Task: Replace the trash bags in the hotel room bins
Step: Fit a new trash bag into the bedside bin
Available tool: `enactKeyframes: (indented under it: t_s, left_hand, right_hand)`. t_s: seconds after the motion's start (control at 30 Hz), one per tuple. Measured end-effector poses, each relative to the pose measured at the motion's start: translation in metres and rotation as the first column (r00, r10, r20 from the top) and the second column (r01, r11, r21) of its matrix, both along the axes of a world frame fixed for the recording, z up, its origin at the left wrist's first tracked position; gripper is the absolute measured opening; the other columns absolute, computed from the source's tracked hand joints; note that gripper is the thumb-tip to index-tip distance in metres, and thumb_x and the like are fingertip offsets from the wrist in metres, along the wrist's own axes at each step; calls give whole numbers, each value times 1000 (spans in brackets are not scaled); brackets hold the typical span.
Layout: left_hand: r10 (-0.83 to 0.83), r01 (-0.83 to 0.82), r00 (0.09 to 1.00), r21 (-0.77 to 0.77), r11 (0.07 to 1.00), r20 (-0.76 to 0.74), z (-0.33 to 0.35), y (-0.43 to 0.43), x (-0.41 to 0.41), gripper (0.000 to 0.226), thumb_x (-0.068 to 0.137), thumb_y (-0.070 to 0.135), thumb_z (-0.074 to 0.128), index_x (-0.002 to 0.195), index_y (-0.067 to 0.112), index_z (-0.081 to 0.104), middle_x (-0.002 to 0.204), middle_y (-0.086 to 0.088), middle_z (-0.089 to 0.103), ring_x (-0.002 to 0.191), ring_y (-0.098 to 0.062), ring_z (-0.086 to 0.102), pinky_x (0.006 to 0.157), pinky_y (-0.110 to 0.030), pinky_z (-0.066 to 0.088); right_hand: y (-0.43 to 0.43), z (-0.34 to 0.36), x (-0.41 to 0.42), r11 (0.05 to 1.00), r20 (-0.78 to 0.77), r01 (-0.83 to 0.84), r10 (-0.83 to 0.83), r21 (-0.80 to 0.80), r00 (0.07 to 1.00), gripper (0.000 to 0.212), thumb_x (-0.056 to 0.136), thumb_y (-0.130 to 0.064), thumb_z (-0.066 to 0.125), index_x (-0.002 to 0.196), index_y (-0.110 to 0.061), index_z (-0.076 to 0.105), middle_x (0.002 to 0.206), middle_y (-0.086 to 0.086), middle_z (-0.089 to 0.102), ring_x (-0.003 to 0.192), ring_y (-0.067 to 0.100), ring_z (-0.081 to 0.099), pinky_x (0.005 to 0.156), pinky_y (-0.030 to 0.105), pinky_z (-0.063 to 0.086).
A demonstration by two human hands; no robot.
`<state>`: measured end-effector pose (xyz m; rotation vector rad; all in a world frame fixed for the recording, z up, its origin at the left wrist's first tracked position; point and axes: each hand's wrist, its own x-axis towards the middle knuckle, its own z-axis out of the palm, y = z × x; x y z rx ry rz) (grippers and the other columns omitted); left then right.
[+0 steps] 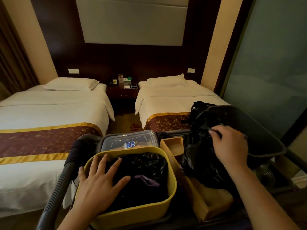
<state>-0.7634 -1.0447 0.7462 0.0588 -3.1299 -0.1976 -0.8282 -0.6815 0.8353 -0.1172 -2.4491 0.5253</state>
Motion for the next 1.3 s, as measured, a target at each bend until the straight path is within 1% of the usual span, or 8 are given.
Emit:
enactKeyframes:
  t_s: [0.2, 0.4, 0.6, 0.7, 0.8, 1.0, 1.07, 1.3]
  left_hand:
    - [9, -9, 1000, 25, 1000, -10, 2, 0, 0, 95, 62, 91, -17, 148, 55, -4, 165, 5, -4, 150, -21, -12, 117, -60, -7]
    - [47, -41, 998, 117, 992, -50, 6, -1, 1, 99, 63, 92, -12, 151, 49, 8, 164, 5, 6, 151, -21, -5, 120, -57, -1]
    - [109, -30, 984, 466, 884, -143, 24, -6, 8, 78, 76, 81, 29, 145, 44, 33, 147, 11, 39, 141, -17, 32, 117, -55, 22]
    - [157, -3, 975, 690, 724, -160, 30, -8, 17, 71, 77, 77, 46, 139, 44, 42, 133, 14, 52, 125, -13, 49, 106, -49, 42]
    - [171, 34, 979, 919, 392, -109, 43, -1, 33, 63, 82, 62, 59, 140, 45, 43, 133, 9, 59, 119, -12, 60, 96, -42, 54]
    - [218, 20, 975, 963, -269, 41, 77, 5, 69, 53, 89, 45, 53, 137, 22, 52, 131, -13, 63, 119, -34, 61, 76, -37, 59]
    - [319, 63, 946, 933, -353, 57, 88, 0, 87, 46, 88, 24, 58, 133, 14, 54, 123, -18, 67, 113, -36, 64, 79, -41, 60]
    - [857, 165, 511, 986, -23, -65, 86, -40, 175, 37, 80, -2, 70, 114, 13, 68, 89, -15, 75, 82, -25, 73, 74, -29, 60]
  right_hand:
    - [-3, 37, 0, 921, -224, -106, 20, -375, 974, 18, 100, -24, 55, 105, -9, 64, 90, -3, 60, 87, 17, 57, 74, 29, 40]
    - [-54, 38, -9, 902, -211, -297, 238, -314, 948, 17, 98, -24, 57, 107, -13, 65, 91, -6, 63, 83, 5, 57, 68, 8, 40]
    - [-114, 45, -6, 792, -274, -495, 418, -357, 866, 9, 98, -22, 58, 98, -14, 63, 81, 3, 66, 74, 14, 59, 66, 35, 49]
    - [-136, 53, 3, 613, -272, -533, 471, -583, 839, 9, 99, -23, 57, 93, -21, 63, 88, 7, 69, 80, 17, 65, 73, 39, 56]
    - [-152, 60, 13, 364, -271, -505, 531, -782, 803, 13, 100, -26, 56, 96, -20, 66, 94, 6, 72, 88, 18, 70, 75, 35, 60]
    - [-189, 54, 23, 183, -193, -451, 721, -874, 665, 23, 102, -28, 51, 108, -12, 66, 101, 2, 73, 100, 20, 69, 81, 29, 57]
    - [-200, 49, 28, 175, -124, -414, 789, -893, 602, 19, 103, -19, 46, 110, -9, 60, 100, 1, 66, 102, 23, 63, 85, 23, 52]
    - [-266, 11, 57, 63, 3, -167, 942, -984, 336, 23, 104, -12, 40, 104, -6, 62, 92, 8, 65, 98, 36, 63, 77, 30, 52]
